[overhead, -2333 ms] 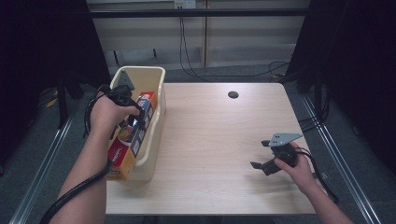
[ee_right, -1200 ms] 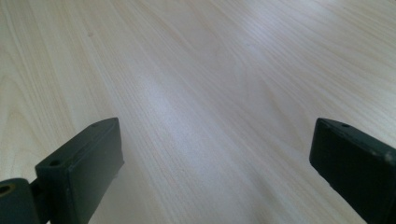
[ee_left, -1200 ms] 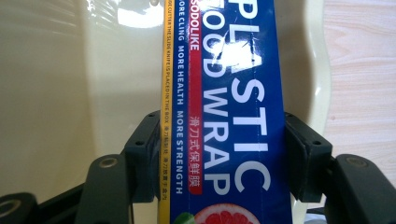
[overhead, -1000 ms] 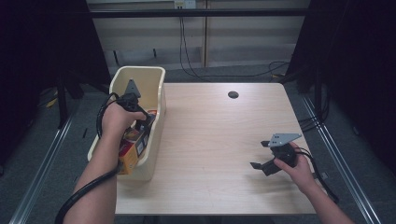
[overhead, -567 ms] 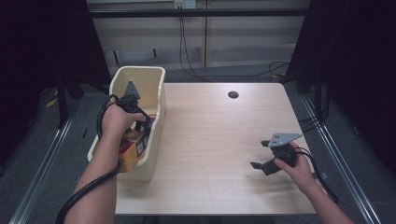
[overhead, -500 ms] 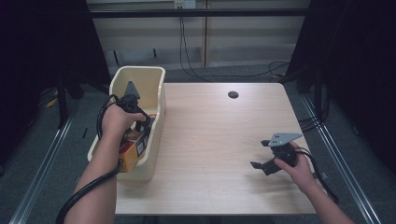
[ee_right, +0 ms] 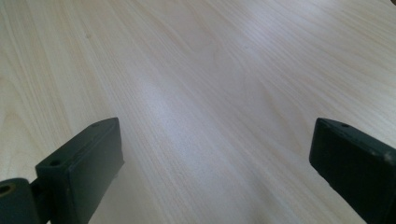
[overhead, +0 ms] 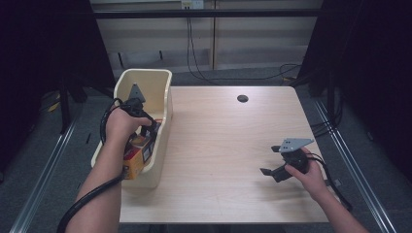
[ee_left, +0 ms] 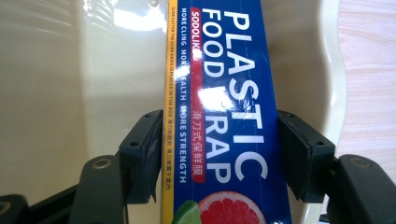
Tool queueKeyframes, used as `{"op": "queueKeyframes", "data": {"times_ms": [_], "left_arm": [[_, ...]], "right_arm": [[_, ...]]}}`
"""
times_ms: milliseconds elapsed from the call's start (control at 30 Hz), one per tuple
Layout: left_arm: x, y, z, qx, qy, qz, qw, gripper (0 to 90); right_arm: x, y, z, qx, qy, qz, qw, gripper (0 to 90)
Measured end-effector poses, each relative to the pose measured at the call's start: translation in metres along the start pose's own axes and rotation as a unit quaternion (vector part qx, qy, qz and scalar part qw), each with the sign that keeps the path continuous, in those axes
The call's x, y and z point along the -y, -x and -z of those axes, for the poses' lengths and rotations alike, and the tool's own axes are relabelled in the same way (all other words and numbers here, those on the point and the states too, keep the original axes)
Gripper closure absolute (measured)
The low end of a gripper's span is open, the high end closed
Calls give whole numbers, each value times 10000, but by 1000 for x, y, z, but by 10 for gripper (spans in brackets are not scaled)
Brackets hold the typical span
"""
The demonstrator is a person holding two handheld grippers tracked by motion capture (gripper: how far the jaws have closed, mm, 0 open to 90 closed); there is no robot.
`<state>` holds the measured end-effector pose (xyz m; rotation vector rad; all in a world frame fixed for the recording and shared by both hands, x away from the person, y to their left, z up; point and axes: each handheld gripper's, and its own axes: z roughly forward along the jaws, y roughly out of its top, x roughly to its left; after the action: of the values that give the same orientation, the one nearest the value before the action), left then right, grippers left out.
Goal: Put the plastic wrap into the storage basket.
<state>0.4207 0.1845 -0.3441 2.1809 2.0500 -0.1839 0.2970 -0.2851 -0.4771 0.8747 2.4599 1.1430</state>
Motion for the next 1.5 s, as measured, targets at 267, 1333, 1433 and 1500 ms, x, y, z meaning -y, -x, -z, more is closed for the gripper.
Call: {"op": "queueKeyframes", "data": {"times_ms": [267,1333,1433,1500], "left_arm": [[-1,1,13,43,256,-113,9996,305],[-2,27,57,145,829,-440,9955,178],[-2,31,58,180,838,-507,9950,177],[-2,34,58,182,823,-521,9951,182]], "right_arm": [[0,0,-1,-22,-33,-3,10000,23],[-3,-2,-1,-60,-24,69,10000,23],[-3,-2,-1,-78,-27,74,9999,23],[-3,-2,-2,-67,-42,90,9999,23]]}}
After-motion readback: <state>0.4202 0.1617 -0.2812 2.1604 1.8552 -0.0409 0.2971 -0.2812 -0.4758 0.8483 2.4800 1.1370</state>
